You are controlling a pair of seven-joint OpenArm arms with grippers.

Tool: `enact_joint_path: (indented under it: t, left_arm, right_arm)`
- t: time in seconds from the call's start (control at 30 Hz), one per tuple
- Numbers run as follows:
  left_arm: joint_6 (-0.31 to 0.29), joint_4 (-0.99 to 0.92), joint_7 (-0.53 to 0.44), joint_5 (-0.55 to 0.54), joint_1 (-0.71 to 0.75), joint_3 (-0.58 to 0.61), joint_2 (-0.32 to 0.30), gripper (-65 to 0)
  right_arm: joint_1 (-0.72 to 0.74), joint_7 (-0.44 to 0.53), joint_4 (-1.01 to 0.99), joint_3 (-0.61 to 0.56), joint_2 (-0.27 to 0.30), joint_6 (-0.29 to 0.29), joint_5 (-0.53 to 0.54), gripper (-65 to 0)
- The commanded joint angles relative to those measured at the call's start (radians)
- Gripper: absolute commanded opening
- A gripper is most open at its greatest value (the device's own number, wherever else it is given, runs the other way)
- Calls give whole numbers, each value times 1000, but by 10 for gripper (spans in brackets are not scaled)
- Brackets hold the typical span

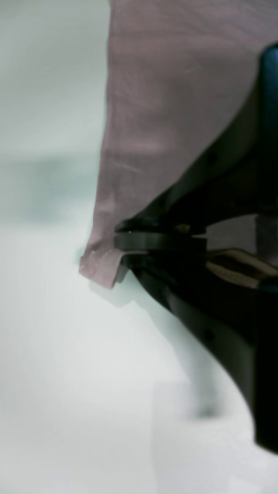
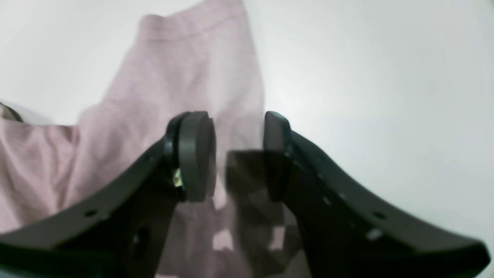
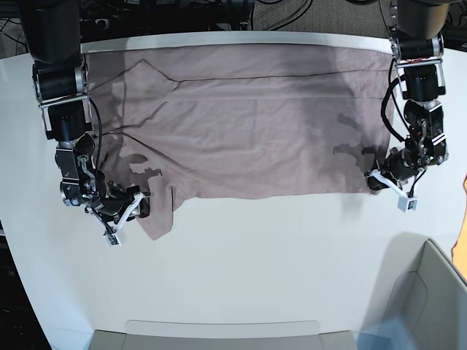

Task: Fold the T-shirt properly
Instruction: 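Grasp the hem corners with both grippers, then lift the hem with both grippers and fold it toward the collar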

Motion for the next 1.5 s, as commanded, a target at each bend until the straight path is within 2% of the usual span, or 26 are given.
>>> enact_joint_path:
  t: [0.0,0.17,0.33,0.73,0.97,1.37,1.47]
  left_arm:
    - [5,2,27,13,-8,4,-11,-650]
    - [5,2,27,13,-8,2,-11,-650]
    - [5,2,27,13,-8,1,-11,-650]
    - [5,27,24,11,-17,-7,-11,-650]
    - [5,101,24,11,-14,-7,-11,-650]
    - [5,200,39,10,-8,-7,-17,-650]
    - [5,202,40,10,-8,-7,-17,-650]
  right_arm:
    - [5,-72,-6,-17,0,5,-18,-449]
    - [8,-66,-6,-160,2,5,-13,-650]
    - [8,-66,10,-159,2,5,-10,-650]
    - [6,-66,212,-157,23,1,-9,-650]
    - [3,-76,264,4,19,2,-15,-650]
    - [-20,-171,405,13,53,1,-13,-650]
    - [-40,-181,439,61,59,1,-15,-650]
